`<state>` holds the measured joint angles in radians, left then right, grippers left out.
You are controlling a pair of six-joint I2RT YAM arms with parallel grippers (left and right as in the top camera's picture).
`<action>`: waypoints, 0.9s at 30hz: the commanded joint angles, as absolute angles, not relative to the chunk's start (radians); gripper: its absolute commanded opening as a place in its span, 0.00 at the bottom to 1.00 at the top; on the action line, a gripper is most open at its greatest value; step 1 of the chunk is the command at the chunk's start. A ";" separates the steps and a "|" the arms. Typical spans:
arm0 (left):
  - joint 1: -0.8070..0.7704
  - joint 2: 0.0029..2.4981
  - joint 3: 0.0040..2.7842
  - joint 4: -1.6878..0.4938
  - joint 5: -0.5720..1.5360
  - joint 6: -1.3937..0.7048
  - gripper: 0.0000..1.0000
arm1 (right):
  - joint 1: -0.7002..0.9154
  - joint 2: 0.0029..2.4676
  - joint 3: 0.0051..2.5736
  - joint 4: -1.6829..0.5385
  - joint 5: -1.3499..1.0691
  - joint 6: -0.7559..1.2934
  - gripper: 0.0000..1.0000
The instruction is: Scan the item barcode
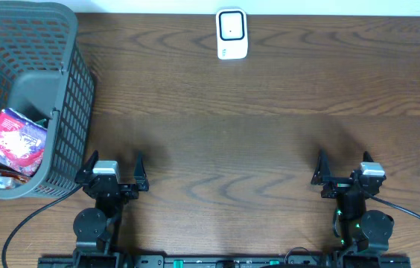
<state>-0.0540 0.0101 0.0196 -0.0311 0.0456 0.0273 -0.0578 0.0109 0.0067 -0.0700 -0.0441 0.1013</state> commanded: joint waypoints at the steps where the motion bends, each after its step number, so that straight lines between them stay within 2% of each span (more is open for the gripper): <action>1: -0.049 0.004 0.004 -0.072 0.014 0.041 0.99 | -0.060 0.007 0.006 -0.075 -0.035 0.092 0.99; 19: -0.049 0.004 0.004 -0.064 0.016 0.036 0.99 | -0.060 0.007 0.006 -0.074 -0.035 0.092 0.99; 21: -0.052 0.004 0.005 -0.062 0.125 -0.097 0.99 | -0.060 0.007 0.006 -0.074 -0.035 0.092 0.99; 25: -0.052 0.010 0.006 -0.033 0.486 -0.616 0.99 | -0.060 0.007 0.006 -0.075 -0.035 0.092 0.99; 27: -0.051 0.010 0.006 0.001 0.483 -0.682 0.99 | -0.060 0.007 0.006 -0.075 -0.035 0.092 0.99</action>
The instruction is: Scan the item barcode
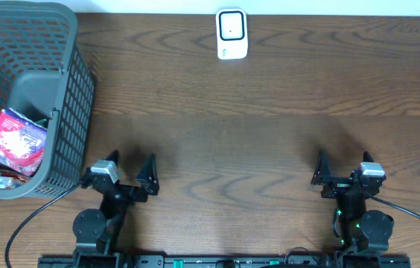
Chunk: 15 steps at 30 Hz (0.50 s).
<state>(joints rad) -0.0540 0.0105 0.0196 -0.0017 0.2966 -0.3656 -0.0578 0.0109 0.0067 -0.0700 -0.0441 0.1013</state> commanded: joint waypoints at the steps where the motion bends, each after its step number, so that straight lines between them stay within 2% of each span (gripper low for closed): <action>1: -0.051 0.010 0.006 0.031 0.484 -0.683 0.99 | -0.060 0.007 0.006 -0.075 -0.035 0.092 0.99; 8: -0.051 0.010 0.028 0.495 0.550 -0.706 0.99 | -0.060 0.007 0.006 -0.075 -0.035 0.092 0.99; 10: -0.051 0.010 0.063 0.553 0.505 -0.713 0.99 | -0.060 0.007 0.006 -0.075 -0.035 0.092 0.99; 15: -0.051 0.054 0.206 0.548 0.207 -0.625 0.99 | -0.060 0.007 0.006 -0.075 -0.035 0.092 0.99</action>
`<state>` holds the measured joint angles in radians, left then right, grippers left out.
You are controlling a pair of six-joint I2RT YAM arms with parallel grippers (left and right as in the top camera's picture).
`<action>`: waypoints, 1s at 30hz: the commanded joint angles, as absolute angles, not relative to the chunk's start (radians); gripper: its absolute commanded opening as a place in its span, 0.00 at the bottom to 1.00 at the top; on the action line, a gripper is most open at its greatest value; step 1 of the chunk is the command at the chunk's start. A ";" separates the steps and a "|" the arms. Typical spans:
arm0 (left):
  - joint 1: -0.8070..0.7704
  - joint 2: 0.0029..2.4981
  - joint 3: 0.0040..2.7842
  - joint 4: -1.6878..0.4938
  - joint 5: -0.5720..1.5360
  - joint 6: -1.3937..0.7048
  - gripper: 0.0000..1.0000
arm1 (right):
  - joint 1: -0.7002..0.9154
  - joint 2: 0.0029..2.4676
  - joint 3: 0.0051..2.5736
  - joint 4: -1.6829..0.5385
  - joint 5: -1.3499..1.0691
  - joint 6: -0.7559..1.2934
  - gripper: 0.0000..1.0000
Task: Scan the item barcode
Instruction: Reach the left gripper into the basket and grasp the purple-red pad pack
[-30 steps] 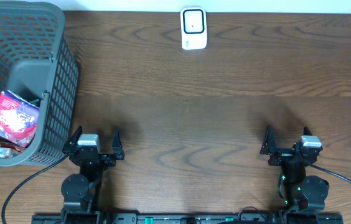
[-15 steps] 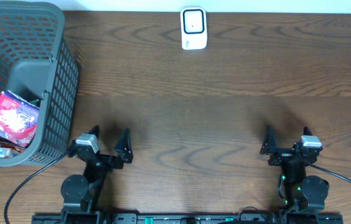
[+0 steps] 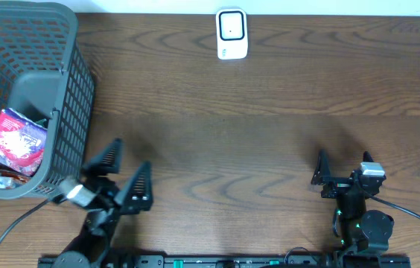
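A white barcode scanner lies at the far edge of the table, in the middle. A red and white packet lies inside the grey basket at the left, with other items partly hidden beneath it. My left gripper is open near the front edge, just right of the basket, its fingers spread wide and empty. At the front right my right gripper stands open with nothing in it.
The basket's tall mesh wall stands close to the left gripper. Dark cables trail from both arm bases along the front edge. Brown wood tabletop stretches between the scanner and the grippers.
The left arm has tilted and swung: its wrist camera now sits lower left and the fingers point up and to the right, spread further apart. The right arm has not moved.
Both grippers first rested open at the front edge, squarely facing the table. Then the left one had turned slightly clockwise. Now it is tilted much further beside the basket. The packet, scanner and right arm stayed put.
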<state>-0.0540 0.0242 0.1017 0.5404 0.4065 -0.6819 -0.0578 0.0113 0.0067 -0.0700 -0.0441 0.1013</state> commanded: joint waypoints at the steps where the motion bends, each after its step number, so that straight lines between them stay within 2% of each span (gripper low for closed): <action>1: -0.051 0.083 0.241 0.532 0.139 -0.575 0.99 | -0.060 0.007 0.006 -0.074 -0.035 0.092 0.99; 4: -0.051 0.230 0.384 0.454 -0.081 -0.462 1.00 | -0.060 0.007 0.006 -0.075 -0.035 0.092 0.99; 7: -0.051 0.410 0.543 0.400 -0.290 -0.442 0.99 | -0.060 0.007 0.006 -0.075 -0.035 0.092 0.99; 11: -0.044 0.683 0.861 0.222 -0.398 -0.419 0.99 | -0.060 0.007 0.006 -0.075 -0.035 0.092 0.99; 16: 0.054 1.049 1.364 -0.199 -0.415 -0.370 0.99 | -0.060 0.007 0.006 -0.075 -0.035 0.092 0.99; 22: 0.343 1.449 1.915 -0.858 -0.440 -0.505 0.99 | -0.060 0.007 0.006 -0.075 -0.035 0.092 0.99; 27: 0.424 1.550 1.940 -1.063 -0.301 -0.503 0.99 | -0.060 0.007 0.006 -0.075 -0.035 0.092 0.99; 30: 0.437 1.590 1.925 -1.135 -0.298 -0.503 0.99 | -0.060 0.007 0.006 -0.075 -0.035 0.092 0.99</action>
<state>0.4267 1.5597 1.9217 -1.1015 -0.3481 -0.4866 -0.0578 0.0113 0.0067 -0.0700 -0.0437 0.1013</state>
